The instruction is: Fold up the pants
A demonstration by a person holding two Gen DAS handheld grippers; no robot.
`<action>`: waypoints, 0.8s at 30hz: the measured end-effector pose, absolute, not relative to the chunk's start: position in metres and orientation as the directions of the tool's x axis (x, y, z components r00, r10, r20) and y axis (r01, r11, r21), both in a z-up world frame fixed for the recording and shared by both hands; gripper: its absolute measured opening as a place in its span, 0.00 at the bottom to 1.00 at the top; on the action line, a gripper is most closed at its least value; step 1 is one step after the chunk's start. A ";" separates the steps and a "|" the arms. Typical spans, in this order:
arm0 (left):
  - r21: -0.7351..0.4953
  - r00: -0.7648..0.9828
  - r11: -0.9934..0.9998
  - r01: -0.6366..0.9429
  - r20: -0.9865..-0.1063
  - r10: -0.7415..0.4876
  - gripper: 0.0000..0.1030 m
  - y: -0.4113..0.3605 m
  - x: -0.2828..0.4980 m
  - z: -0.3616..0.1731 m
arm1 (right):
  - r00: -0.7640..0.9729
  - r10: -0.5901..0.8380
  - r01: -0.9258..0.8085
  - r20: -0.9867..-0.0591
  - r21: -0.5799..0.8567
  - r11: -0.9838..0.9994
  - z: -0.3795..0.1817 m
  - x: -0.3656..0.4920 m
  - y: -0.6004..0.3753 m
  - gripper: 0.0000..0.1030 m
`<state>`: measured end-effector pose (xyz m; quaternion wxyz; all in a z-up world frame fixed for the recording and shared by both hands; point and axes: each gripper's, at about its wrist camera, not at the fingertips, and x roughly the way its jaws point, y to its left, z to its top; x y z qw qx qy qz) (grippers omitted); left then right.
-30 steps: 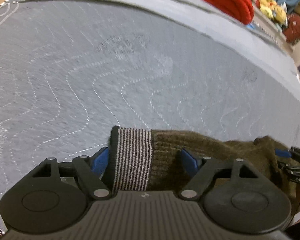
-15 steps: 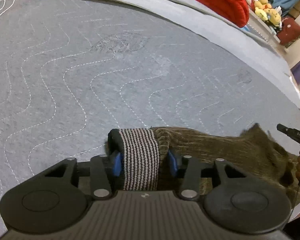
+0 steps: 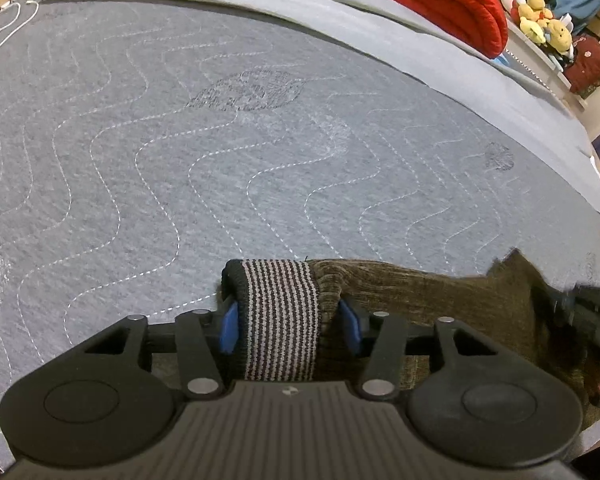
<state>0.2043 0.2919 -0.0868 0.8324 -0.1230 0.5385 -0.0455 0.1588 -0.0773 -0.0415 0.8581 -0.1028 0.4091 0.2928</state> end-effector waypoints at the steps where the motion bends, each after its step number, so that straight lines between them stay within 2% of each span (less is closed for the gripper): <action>1: -0.250 0.423 0.967 -0.050 -0.882 -0.206 0.51 0.291 0.204 -0.085 | 0.550 0.421 -0.549 -0.721 0.068 0.833 -0.037 0.164 -0.075 0.03; 3: -0.242 0.420 0.969 -0.045 -0.885 -0.201 0.50 0.289 0.204 -0.087 | 0.632 0.413 -0.457 -0.656 0.116 0.882 -0.025 0.176 -0.079 0.03; 4: -0.234 0.412 0.971 -0.045 -0.890 -0.196 0.50 0.288 0.204 -0.088 | 0.634 0.405 -0.439 -0.659 0.125 0.890 -0.028 0.177 -0.079 0.03; 7: -0.201 0.398 0.979 -0.037 -0.901 -0.170 0.52 0.282 0.207 -0.089 | 0.593 0.320 -0.449 -0.739 0.026 0.893 -0.056 0.166 -0.066 0.05; 8: -0.182 0.395 0.982 -0.040 -0.906 -0.152 0.56 0.280 0.209 -0.087 | 0.613 0.311 -0.456 -0.726 -0.004 0.890 -0.055 0.158 -0.067 0.09; 10: -0.137 0.389 0.990 -0.041 -0.914 -0.111 0.61 0.274 0.211 -0.084 | 0.626 0.275 -0.433 -0.730 -0.031 0.901 -0.039 0.156 -0.070 0.22; 11: -0.100 0.392 0.994 -0.035 -0.916 -0.079 0.63 0.271 0.213 -0.080 | 0.657 0.265 -0.396 -0.706 -0.024 0.918 -0.023 0.153 -0.084 0.33; 12: -0.066 0.401 0.997 -0.030 -0.915 -0.048 0.65 0.267 0.214 -0.076 | 0.689 0.260 -0.359 -0.677 -0.008 0.933 -0.010 0.151 -0.102 0.34; 16: 0.074 0.468 0.997 -0.023 -0.881 0.076 0.66 0.244 0.213 -0.052 | 0.790 0.107 -0.120 -0.603 0.020 0.993 0.026 0.137 -0.203 0.40; 18: 0.066 0.513 0.998 -0.023 -0.856 0.068 0.66 0.231 0.212 -0.039 | 0.803 -0.010 0.052 -0.596 0.053 0.997 0.028 0.125 -0.275 0.46; 21: 0.009 0.548 1.000 -0.010 -0.837 0.013 0.66 0.215 0.211 -0.028 | 0.750 -0.214 0.337 -0.626 0.083 0.938 0.007 0.093 -0.381 0.48; 24: 0.015 0.549 0.999 0.028 -0.836 -0.003 0.66 0.196 0.214 -0.028 | 0.657 -0.365 0.554 -0.660 0.093 0.827 -0.022 0.051 -0.473 0.48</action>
